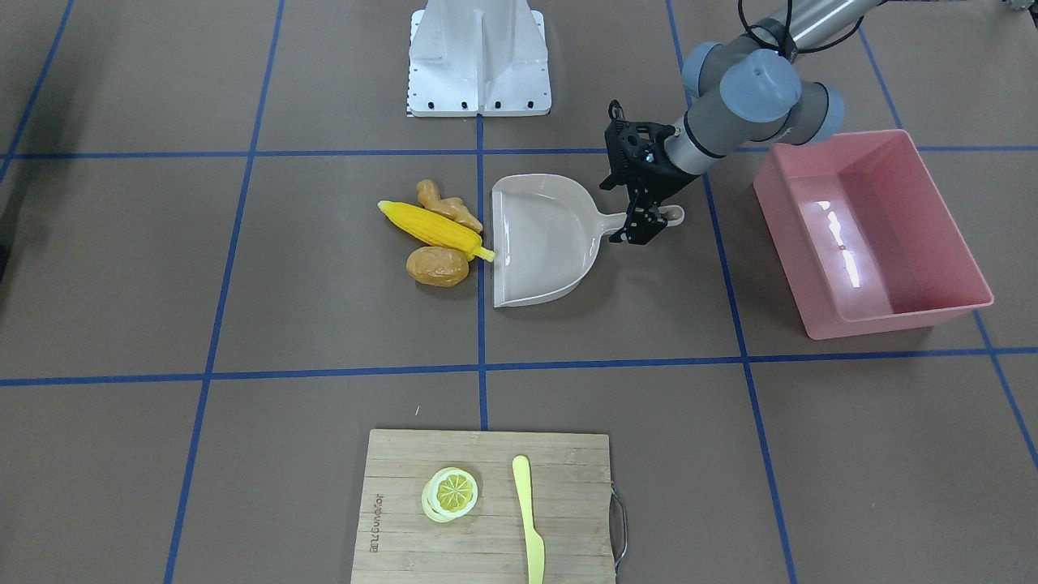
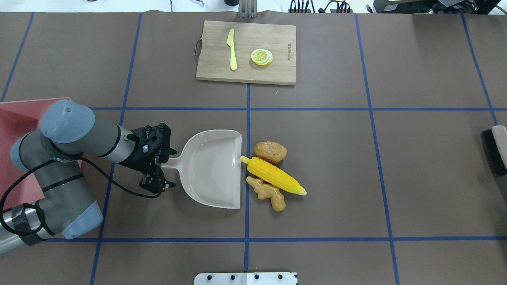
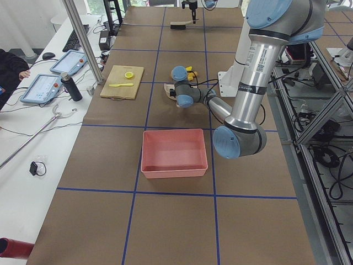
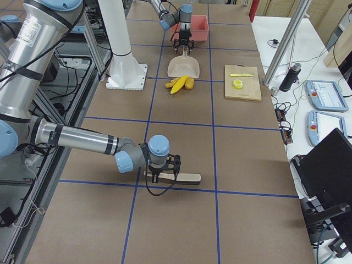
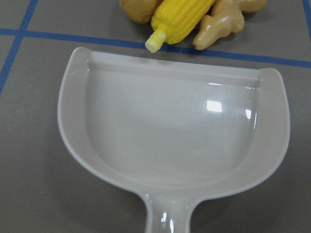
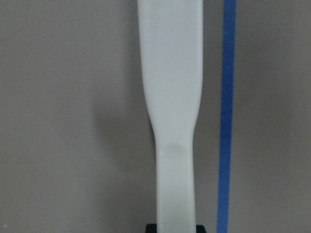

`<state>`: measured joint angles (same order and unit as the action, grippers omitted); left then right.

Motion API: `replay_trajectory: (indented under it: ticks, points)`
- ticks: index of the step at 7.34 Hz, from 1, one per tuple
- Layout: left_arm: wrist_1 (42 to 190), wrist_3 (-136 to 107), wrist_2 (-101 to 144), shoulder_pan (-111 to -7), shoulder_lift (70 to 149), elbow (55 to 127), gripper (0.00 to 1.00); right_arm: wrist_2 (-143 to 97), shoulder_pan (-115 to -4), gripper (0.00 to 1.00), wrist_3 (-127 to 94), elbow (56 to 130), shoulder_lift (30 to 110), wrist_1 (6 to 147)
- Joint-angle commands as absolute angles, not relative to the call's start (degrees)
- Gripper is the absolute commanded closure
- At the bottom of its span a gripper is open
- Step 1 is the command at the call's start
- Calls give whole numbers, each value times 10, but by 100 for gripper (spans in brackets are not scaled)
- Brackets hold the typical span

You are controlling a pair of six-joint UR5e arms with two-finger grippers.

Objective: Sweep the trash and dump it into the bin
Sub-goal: 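Reach the left gripper down and grasp the white dustpan handle, then bring the brush in the right gripper toward the corn and ginger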

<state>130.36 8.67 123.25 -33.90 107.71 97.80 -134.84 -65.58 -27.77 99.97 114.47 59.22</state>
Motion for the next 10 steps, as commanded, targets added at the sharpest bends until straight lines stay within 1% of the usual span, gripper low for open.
replay_trajectory:
  ticks: [1, 2, 3, 5, 7, 8, 9, 10]
  points:
    - [1317, 86, 1232, -331, 1083, 966, 2, -1354, -597, 100, -329, 1101, 1156, 607]
    - [1316, 88, 1232, -331, 1082, 962, 2, -1347, -532, 100, -402, 1141, 1150, 608]
    - [1316, 88, 1231, -331, 1084, 954, 2, -1340, -486, 100, -450, 1166, 1133, 609]
    - [1316, 85, 1224, -331, 1096, 939, 2, -1331, -420, 100, -557, 1212, 1101, 609]
    - [1313, 84, 1218, -331, 1098, 937, 2, -1284, -343, 100, -644, 1223, 1057, 614]
    - [1311, 84, 1218, -331, 1098, 937, 2, -1263, -323, 100, -674, 1226, 1016, 653]
    - [1310, 84, 1218, -331, 1098, 935, 2, -1253, -315, 100, -678, 1227, 952, 718]
    - [1310, 84, 1213, -330, 1098, 935, 2, -1235, -299, 100, -679, 1225, 868, 816]
